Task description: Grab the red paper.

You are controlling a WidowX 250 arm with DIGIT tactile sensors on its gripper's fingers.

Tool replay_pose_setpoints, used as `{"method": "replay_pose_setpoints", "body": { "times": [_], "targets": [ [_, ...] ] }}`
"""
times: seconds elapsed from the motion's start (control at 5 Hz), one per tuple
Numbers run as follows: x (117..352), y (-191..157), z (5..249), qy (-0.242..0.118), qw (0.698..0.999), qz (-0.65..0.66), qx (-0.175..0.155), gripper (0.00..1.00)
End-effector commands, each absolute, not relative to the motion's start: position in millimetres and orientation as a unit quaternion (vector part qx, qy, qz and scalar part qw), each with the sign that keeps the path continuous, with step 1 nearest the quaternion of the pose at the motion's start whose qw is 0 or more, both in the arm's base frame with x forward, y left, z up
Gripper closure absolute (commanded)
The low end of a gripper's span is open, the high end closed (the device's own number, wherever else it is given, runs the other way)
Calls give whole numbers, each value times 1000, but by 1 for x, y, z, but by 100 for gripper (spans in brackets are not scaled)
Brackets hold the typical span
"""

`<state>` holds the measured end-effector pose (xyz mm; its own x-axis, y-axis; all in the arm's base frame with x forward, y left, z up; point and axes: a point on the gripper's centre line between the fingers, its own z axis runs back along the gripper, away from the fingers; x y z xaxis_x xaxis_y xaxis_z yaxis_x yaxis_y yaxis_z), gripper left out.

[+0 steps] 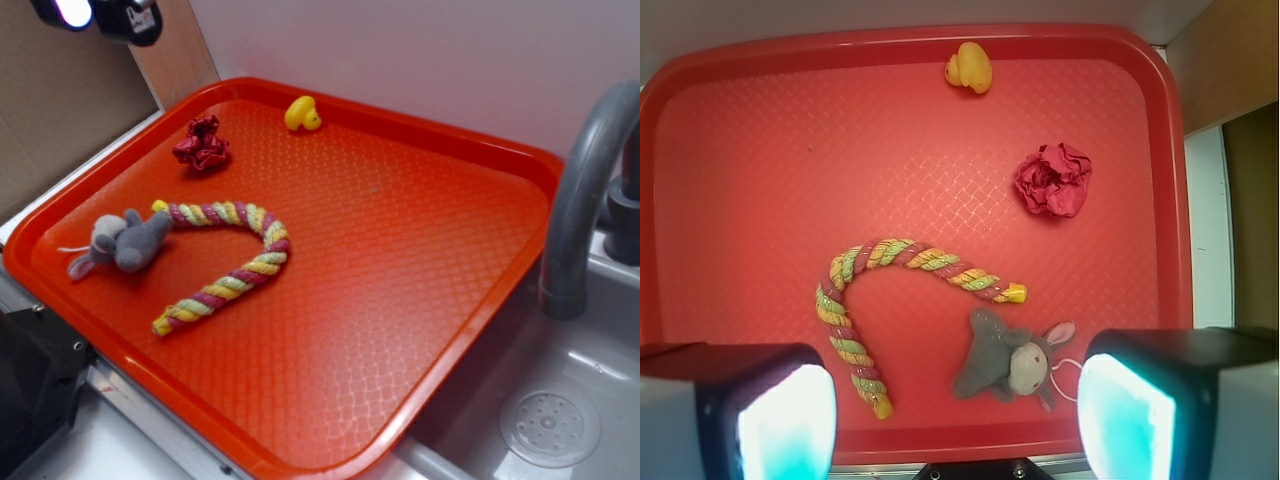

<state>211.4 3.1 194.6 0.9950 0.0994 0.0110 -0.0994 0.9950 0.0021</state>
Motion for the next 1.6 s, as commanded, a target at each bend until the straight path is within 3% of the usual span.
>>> {"method": "replay_pose_setpoints", "body": {
  "times": [0.0,0.2,0.4,0.8,1.0,1.2,1.4],
  "targets": [
    [211,3,195,-5,999,50,1,0],
    [229,22,178,10,985,174,-16,0],
    [246,49,155,21,955,296,-12,0],
    [269,102,94,25,875,483,-5,0],
    [276,113,74,23,865,501,4,0],
    [277,103,52,50,882,469,-24,0],
    [274,88,46,83,898,425,-78,0]
  ]
}}
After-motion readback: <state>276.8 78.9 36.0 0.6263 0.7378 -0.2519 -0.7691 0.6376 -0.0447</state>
